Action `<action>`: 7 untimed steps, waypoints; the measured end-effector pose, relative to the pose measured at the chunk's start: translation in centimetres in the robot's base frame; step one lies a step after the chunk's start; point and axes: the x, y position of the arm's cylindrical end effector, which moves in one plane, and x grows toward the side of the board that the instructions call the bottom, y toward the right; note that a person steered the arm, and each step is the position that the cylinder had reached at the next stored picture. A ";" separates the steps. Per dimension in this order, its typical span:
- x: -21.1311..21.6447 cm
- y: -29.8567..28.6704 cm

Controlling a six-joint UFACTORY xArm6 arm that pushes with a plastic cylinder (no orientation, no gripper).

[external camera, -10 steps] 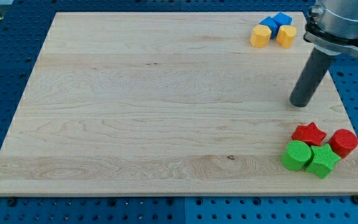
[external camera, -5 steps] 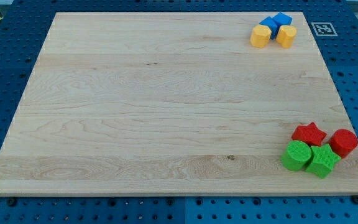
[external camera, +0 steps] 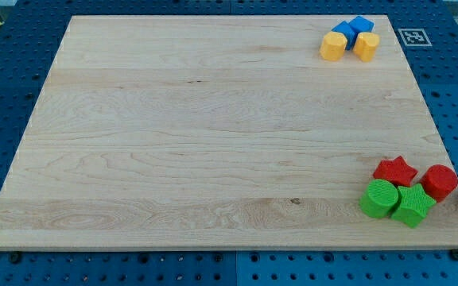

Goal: Push the red blocks slightly to the left

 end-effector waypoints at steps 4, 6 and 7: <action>-2.7 -10.1; -4.0 -13.1; -2.8 -13.1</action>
